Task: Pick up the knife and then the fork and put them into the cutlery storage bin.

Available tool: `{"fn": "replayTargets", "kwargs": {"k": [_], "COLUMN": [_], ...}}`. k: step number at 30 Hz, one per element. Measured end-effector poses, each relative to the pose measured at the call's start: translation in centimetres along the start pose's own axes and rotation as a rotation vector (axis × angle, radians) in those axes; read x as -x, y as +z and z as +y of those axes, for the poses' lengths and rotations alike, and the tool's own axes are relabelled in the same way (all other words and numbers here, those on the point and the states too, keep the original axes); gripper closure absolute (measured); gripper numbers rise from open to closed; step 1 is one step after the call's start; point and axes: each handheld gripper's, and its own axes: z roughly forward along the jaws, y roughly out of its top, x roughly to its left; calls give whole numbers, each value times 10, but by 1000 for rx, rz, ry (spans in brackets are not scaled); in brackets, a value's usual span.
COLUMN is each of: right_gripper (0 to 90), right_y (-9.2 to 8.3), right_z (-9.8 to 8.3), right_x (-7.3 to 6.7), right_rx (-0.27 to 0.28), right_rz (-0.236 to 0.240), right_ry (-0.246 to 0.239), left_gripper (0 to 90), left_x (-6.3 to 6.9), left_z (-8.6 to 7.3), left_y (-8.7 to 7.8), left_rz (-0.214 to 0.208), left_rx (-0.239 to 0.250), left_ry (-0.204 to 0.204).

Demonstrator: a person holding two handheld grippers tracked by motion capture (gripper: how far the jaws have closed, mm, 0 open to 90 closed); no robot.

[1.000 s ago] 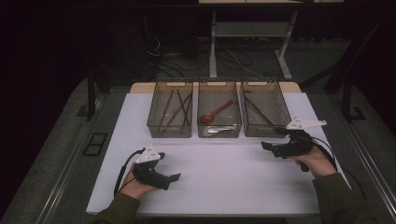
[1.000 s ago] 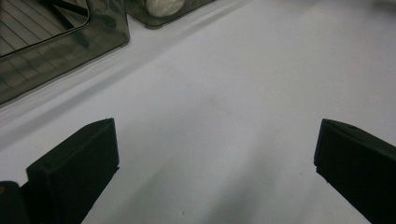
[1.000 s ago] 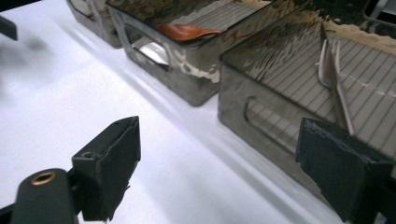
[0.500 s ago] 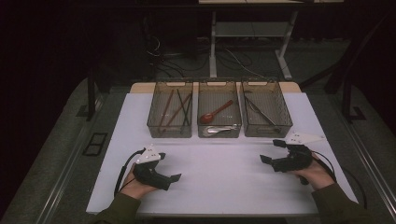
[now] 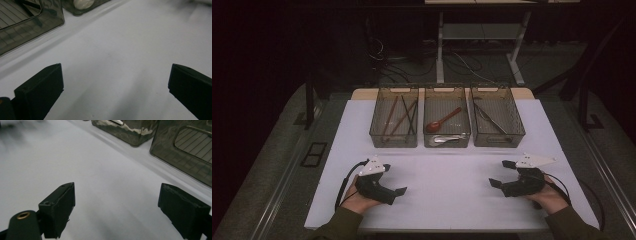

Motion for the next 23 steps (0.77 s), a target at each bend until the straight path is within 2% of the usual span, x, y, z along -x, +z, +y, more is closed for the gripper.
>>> {"fn": "replayTargets", "kwargs": {"k": [10, 23], "right_gripper": [141, 140], "right_y": [0, 1], "right_z": [-10, -12], "right_x": [-7, -9], "right_rx": [-14, -27], "right_rz": [14, 23], "right_ry": [-6, -15], "left_gripper": [0, 0], "left_x": [1, 2], "left_z": [0, 1], "left_y": [0, 0], "left_rz": [-4, -5], "left_rx": [-4, -4], "left_ry": [6, 11]}}
